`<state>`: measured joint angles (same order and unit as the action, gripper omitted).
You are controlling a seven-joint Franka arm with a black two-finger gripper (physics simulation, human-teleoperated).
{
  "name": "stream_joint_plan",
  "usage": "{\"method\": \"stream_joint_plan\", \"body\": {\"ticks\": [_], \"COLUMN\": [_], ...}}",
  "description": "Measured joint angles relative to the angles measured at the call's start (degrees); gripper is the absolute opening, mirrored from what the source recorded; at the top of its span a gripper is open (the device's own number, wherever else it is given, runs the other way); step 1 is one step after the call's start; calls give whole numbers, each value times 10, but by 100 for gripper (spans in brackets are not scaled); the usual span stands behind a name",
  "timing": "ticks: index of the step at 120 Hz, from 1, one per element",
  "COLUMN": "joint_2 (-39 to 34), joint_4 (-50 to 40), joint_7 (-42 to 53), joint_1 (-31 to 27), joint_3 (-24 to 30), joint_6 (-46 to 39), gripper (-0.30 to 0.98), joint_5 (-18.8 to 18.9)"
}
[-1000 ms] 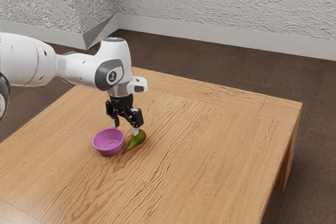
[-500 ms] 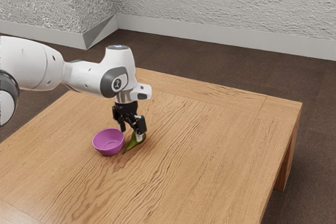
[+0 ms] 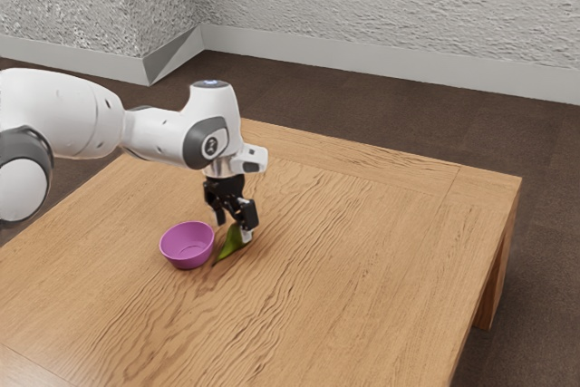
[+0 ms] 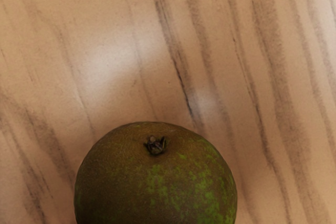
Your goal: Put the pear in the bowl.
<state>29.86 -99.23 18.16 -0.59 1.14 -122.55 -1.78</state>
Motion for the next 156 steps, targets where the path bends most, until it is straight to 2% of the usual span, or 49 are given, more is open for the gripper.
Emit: {"method": "stream_joint_plan", "body": {"ticks": [96, 129, 156], "joint_2": [35, 31, 24], "joint_4": [19, 19, 19], "joint_7": [27, 30, 29], "joint_1": [-2, -1, 3], "joint_3": [0, 0, -1], "joint_6": [-16, -20, -22], "gripper": [68, 38, 27], "joint_5": [-2, -1, 5]}}
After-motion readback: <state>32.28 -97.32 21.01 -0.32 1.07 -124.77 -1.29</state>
